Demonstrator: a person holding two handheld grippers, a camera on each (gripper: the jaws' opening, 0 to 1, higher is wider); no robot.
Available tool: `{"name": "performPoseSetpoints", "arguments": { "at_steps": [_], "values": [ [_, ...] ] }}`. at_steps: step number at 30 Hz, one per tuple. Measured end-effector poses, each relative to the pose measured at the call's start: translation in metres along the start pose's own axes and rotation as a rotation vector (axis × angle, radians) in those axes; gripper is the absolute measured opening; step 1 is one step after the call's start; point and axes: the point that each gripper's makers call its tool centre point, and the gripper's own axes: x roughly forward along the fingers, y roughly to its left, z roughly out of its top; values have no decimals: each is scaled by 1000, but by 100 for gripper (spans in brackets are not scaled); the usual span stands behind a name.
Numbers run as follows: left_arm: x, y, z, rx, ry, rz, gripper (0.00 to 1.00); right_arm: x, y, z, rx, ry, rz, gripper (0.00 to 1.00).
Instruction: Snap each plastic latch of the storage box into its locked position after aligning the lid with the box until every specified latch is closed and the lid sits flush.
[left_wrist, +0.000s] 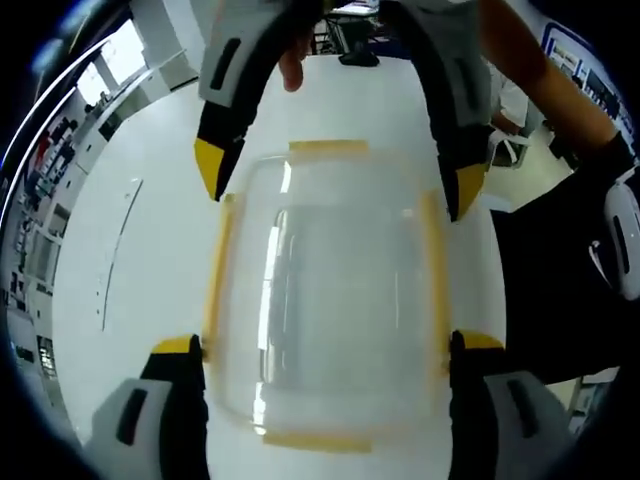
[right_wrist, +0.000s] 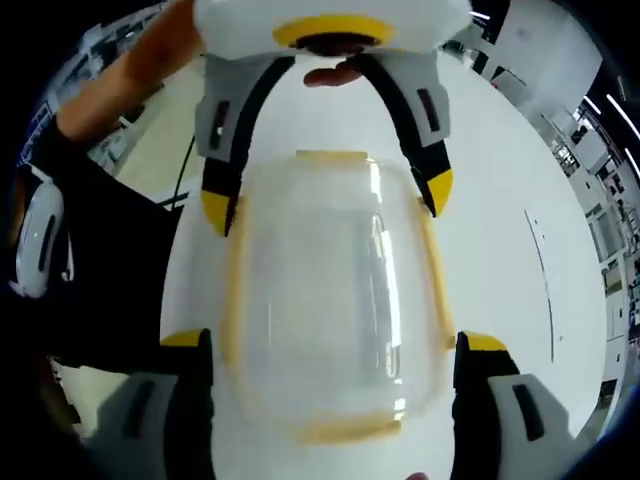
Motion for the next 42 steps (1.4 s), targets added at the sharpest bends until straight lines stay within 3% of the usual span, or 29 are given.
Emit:
{"name": "performPoseSetpoints", "arguments": {
  "at_steps": [4,9,13,17,25,29,35,37,38,39,42],
  "values": [
    [1,-10,-3,2,-7,-1,100,7,3,2,-10,6,-5,100],
    [4,-6,-4,14,28,15,100,6,0,2,-11,6,-4,100],
    [4,1,-4,22,54,24,100,4,-5,3,-13,-43,-12,100],
    [4,-3,-5,23,28,31,100,5,-5,4,-16,-63,-33,100],
    [9,-2,-3,28,29,62,100,10,-1,1,-33,-4,-63,100],
    [10,0,-2,33,42,80,100,13,0,-1,-33,-8,-90,100],
    [10,0,-1,18,-41,83,100,19,2,-2,-47,17,-121,100],
    [11,1,0,15,-49,85,100,19,0,-1,-50,10,-132,100],
    [12,1,0,13,-49,85,100,23,-4,-4,-117,37,-173,100],
    [12,2,0,12,-43,88,100,23,0,-4,-84,61,-186,100],
    [14,2,-3,38,0,109,100,22,0,-2,-67,-15,-157,100]
  ]
}}
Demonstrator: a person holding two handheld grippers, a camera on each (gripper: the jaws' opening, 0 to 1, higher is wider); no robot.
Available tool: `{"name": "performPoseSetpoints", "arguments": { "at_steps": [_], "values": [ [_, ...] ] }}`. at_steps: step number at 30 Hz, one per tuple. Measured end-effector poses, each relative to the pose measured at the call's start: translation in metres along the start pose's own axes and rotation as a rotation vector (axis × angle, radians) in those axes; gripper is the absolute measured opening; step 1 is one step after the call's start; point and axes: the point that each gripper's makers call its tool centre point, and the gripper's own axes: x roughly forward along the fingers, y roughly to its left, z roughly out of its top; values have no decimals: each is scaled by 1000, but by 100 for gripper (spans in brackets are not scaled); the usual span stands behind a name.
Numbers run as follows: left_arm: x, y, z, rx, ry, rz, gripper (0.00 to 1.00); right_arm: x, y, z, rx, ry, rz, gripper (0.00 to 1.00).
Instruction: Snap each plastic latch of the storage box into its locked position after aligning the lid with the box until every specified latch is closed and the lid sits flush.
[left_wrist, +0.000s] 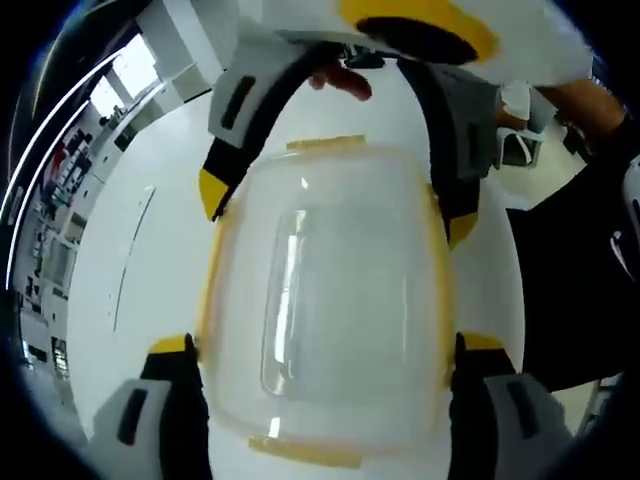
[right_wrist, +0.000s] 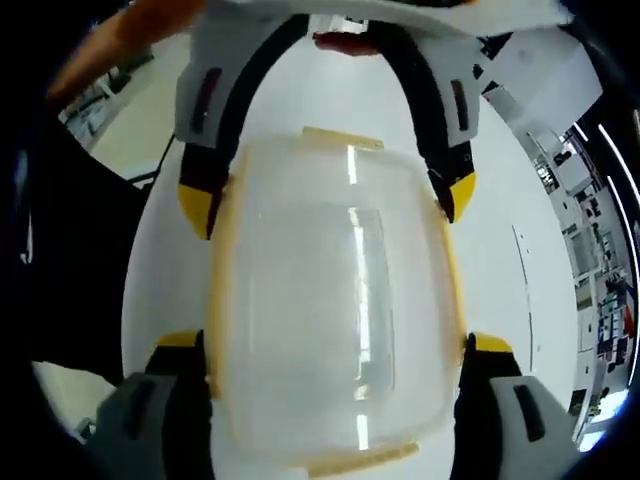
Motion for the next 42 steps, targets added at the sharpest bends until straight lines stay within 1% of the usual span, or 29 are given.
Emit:
{"name": "performPoseSetpoints", "arguments": {
  "at_steps": [1,2,5,8,12,14,15,16,17,18,20,21,22,23,24,25,26,28,29,30,31,32,33,35,36,38,39,40,42],
  "values": [
    [2,1,-2,25,23,22,100,0,1,0,-3,6,-4,100],
    [2,1,-5,8,70,41,99,0,1,0,0,0,-8,100],
    [1,5,-1,10,8,21,99,1,1,1,4,-23,-6,100],
    [1,4,-2,3,5,27,97,3,-1,0,-9,41,-10,98],
    [0,5,-2,0,-1,40,95,4,-1,-4,-23,80,-18,96],
    [2,4,0,3,-12,50,94,-1,4,-4,-17,64,-18,96],
    [6,8,0,62,-23,79,94,-3,3,-3,-9,48,-23,95],
    [2,7,4,69,-19,66,93,-2,3,-2,-10,34,-22,95],
    [-1,-1,1,35,-6,59,94,-3,2,-1,-6,16,-21,95],
    [-3,-3,1,34,-9,57,93,-3,2,-1,-8,11,-22,95],
    [-1,-1,-2,32,-2,59,93,-2,3,0,-13,4,-26,92],
    [-1,6,-1,28,2,60,92,-5,8,12,-115,-36,-41,84],
    [-1,3,-5,14,9,71,92,0,6,0,9,39,-82,83],
    [1,-8,-7,34,-1,75,92,0,-2,2,-82,24,-52,85],
    [1,-13,-10,16,17,27,92,8,12,5,-77,-17,-25,88],
    [2,-8,-7,15,-3,31,93,8,13,6,-70,-51,-20,88],
    [2,-12,-7,-13,-11,-16,93,3,7,5,-66,-82,-19,88],
    [4,1,-6,-11,-9,-10,94,1,11,5,-61,-87,-23,89],
    [2,1,-4,8,-4,20,94,2,11,5,-58,-90,-25,89],
    [3,3,-3,9,0,21,95,0,6,8,-46,-102,10,90],
    [1,4,-2,23,2,49,95,-1,1,9,-59,-107,-13,90],
    [1,3,-2,27,17,44,96,-1,2,9,-58,-107,-10,90],
    [1,2,-2,33,20,54,97,-5,-5,10,-96,-109,-99,91],
    [0,1,-3,36,16,56,99,-5,7,10,-94,-112,-84,93],
    [0,0,-2,36,11,55,100,-2,8,9,-79,-111,-33,93],
    [-1,-1,-2,37,-7,50,100,-3,9,9,-81,-108,-28,94],
    [-2,5,-2,37,-18,44,100,-5,9,8,-65,-103,4,95],
    [-1,5,-1,39,-24,45,100,-5,4,7,-70,-101,5,95],
    [-1,2,1,40,-40,44,100,-6,4,4,-88,-99,15,100]
  ]
}}
